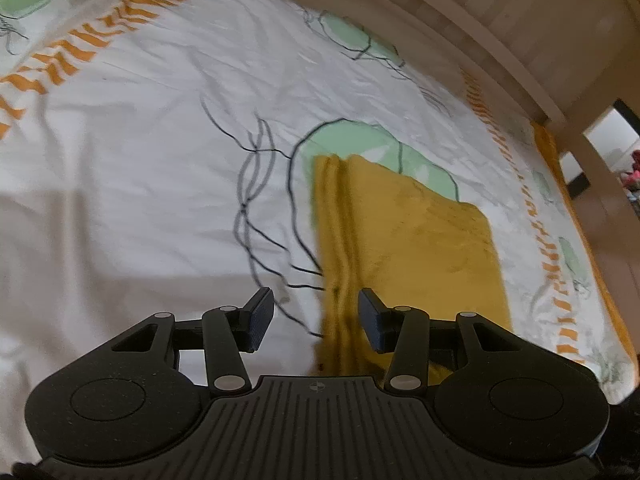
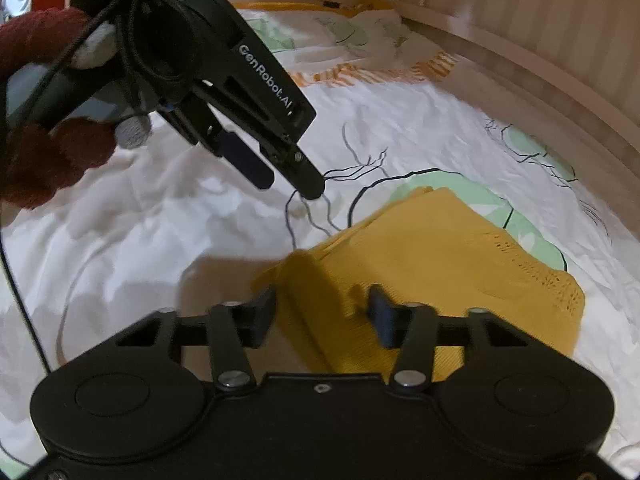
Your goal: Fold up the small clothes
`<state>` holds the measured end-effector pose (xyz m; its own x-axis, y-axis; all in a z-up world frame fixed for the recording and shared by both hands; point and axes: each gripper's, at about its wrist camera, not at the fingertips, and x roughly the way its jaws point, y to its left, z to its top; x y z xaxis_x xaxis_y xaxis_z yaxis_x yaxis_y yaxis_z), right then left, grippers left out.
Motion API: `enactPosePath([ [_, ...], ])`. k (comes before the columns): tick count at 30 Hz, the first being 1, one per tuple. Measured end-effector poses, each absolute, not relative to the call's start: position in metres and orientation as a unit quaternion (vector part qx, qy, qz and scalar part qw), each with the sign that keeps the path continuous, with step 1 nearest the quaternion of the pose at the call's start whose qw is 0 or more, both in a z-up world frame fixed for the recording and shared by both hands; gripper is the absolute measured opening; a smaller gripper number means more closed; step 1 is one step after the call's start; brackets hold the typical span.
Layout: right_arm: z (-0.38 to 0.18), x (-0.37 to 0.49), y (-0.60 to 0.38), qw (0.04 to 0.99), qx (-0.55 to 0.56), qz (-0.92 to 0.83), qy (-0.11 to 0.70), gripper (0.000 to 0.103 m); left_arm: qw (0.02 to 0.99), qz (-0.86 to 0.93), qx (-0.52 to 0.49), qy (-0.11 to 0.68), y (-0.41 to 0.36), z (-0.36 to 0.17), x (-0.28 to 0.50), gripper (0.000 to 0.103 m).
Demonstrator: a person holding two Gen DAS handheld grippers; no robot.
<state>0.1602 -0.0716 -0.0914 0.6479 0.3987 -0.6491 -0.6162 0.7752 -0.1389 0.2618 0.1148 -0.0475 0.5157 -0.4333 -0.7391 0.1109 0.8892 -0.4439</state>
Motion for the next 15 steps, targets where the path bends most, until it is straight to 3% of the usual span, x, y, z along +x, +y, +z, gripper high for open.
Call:
enactPosePath([
  [1,-0.091,0.163,-0.074,0.892,-0.168,0.284,0.309,0.021,0.85,-0.164,-0.178,0.467,0.113,-0.047,0.263,0.045],
  [2,-0.09,0.165,-0.077,0.893,-0.156,0.282,0.313,0.01,0.846,-0.172,-0.185,0.47,0.111,-0.047,0.265,0.045],
  [7,-0.078,0.167,-0.109,0.912,-0.051,0.273,0.303,0.01,0.811,-0.222,-0.248,0.481,0.105,-0.05,0.275,0.045],
  [15,-0.071,0.156,-0.125,0.918,-0.008,0.273,0.287,0.01,0.785,-0.23,-0.252,0.517,0.077,-0.062,0.303,0.045],
])
